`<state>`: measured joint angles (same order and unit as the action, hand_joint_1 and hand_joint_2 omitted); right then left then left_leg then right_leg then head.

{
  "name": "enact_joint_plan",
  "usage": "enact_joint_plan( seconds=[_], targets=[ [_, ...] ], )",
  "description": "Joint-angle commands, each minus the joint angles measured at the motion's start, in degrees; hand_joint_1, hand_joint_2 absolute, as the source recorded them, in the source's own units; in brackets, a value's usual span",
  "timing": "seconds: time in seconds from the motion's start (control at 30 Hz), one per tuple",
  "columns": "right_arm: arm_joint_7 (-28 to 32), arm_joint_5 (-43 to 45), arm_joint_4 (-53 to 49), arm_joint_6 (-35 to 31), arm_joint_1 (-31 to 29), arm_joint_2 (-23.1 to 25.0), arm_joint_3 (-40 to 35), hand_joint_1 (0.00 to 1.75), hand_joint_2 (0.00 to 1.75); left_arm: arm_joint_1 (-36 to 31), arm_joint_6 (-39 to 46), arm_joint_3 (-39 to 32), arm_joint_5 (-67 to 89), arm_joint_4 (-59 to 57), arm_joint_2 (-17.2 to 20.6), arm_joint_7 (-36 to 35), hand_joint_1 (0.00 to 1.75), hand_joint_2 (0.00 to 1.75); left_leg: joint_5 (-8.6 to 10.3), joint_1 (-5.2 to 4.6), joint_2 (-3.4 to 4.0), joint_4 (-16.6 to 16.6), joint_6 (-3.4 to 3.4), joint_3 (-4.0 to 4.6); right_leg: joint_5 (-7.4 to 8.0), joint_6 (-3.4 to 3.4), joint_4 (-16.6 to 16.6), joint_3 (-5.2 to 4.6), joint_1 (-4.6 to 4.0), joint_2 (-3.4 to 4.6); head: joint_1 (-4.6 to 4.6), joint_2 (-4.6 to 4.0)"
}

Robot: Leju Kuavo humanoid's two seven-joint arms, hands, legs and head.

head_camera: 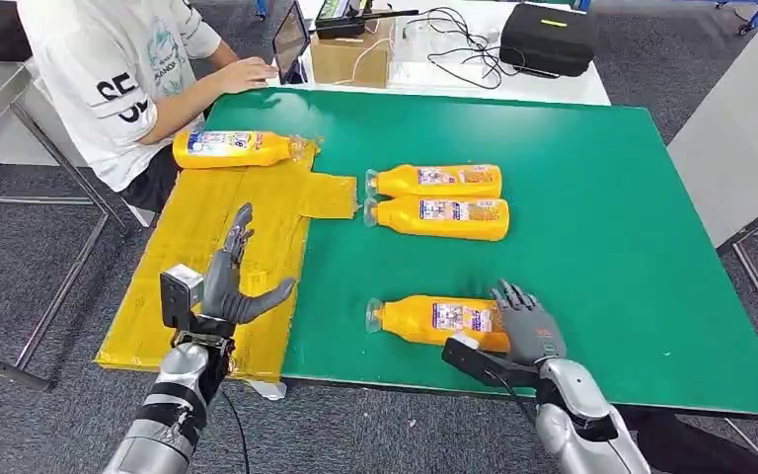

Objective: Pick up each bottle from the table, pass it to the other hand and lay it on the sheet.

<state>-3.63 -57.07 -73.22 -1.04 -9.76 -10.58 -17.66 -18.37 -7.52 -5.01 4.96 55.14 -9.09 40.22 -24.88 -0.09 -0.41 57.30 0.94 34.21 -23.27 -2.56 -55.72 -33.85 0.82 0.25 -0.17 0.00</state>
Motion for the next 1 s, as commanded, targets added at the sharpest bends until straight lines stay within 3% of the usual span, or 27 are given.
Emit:
enact_joint_plan(
  seconds=[0.03,0.33,0.67,0.7,0.83,1.0],
  targets=[
    [1.48,0.89,13.45,5.63,-9.77,-3.49,-5.63,1.62,1.75,-2.82,-1.00,-2.29,0.29,-4.61,-0.39,-0.22,0.00,1.75,-0.01,0.03,0.05,0.00,-0.03,-0.11,0.02,0.05,0.03,0.11,-0.04,0.03,0.02,0.02],
    [6.53,6.59,24.25,9.13,-17.09,-2.46,-9.89,1.75,1.75,-4.26,-1.29,-1.66,-0.07,-6.75,0.30,-0.22,0.00,1.75,0.04,0.06,0.18,-0.02,0.01,-0.26,0.07,0.06,0.06,0.24,-0.07,0.04,0.02,0.00],
    [7.87,9.44,25.34,8.04,-18.24,-1.14,-10.19,1.75,1.75,-4.67,-0.74,-1.01,0.37,-7.28,0.46,-0.22,0.00,1.75,0.07,0.04,0.17,-0.02,0.04,-0.35,0.07,0.03,0.04,0.31,-0.06,0.02,0.00,0.00],
    [8.94,11.55,24.85,6.35,-17.57,-0.45,-8.73,1.75,1.75,-4.66,0.17,-0.75,0.89,-7.34,0.58,-0.22,0.00,1.75,0.05,0.07,0.17,-0.02,0.02,-0.40,0.05,0.06,0.04,0.37,-0.08,0.01,0.00,0.00],
    [13.18,17.27,20.93,-10.83,-14.58,10.52,-1.72,1.75,1.75,-6.18,5.31,0.89,3.11,-9.43,-0.88,-0.87,0.00,1.75,0.07,0.07,0.21,-0.03,0.03,-0.37,0.09,0.04,0.05,0.33,-0.08,0.07,0.02,0.00],
    [19.56,29.06,21.23,-19.15,-15.02,19.20,3.90,1.75,1.75,-7.01,6.02,5.42,0.62,-9.63,-3.08,-6.68,0.00,1.75,0.03,0.06,0.26,0.03,-0.02,-0.23,0.04,0.09,-0.08,0.11,-0.07,0.15,0.02,0.00]
  ],
)
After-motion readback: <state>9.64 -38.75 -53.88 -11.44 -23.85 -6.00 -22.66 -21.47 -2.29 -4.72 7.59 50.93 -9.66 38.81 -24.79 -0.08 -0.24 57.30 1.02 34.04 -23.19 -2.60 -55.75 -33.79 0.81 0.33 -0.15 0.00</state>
